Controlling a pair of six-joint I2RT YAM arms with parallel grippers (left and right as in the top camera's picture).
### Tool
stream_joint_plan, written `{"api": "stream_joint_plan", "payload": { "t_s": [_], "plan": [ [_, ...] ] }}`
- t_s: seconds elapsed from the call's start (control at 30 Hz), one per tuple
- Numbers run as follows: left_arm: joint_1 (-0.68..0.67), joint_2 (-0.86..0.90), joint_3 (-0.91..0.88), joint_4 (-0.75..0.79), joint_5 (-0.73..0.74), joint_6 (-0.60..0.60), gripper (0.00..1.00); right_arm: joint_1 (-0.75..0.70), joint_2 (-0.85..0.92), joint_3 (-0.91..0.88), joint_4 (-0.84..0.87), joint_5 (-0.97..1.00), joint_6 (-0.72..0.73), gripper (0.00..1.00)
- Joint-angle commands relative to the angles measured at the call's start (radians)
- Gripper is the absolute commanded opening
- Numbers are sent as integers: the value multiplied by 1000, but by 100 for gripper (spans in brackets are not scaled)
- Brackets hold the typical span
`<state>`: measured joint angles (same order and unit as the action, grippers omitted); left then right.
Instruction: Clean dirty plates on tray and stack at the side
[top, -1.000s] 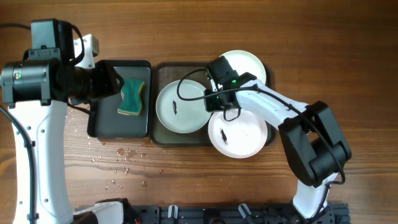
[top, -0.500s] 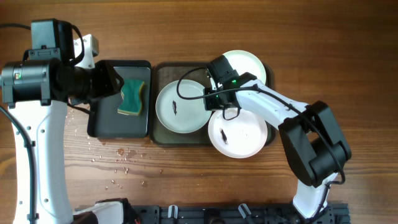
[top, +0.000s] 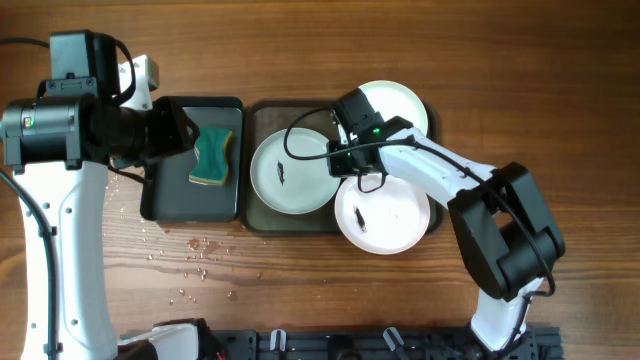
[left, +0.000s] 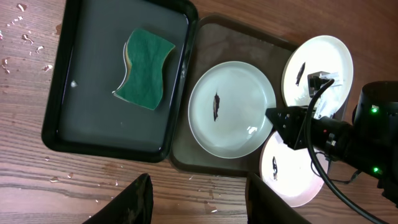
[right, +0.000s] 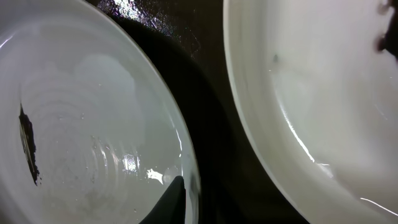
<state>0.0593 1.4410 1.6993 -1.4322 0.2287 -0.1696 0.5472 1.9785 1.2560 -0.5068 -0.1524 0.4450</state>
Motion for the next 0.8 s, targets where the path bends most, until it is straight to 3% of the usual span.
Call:
{"api": "stream_joint_plan", "payload": {
  "t_s": [0.0,0.77],
  "plan": [
    [2,7,16,3,-14,5,45,-13,-29,-4,5,2,-1,15],
    [2,7,16,3,-14,5,44,-11,-54,-8,0,3,-23,13]
  ]
}}
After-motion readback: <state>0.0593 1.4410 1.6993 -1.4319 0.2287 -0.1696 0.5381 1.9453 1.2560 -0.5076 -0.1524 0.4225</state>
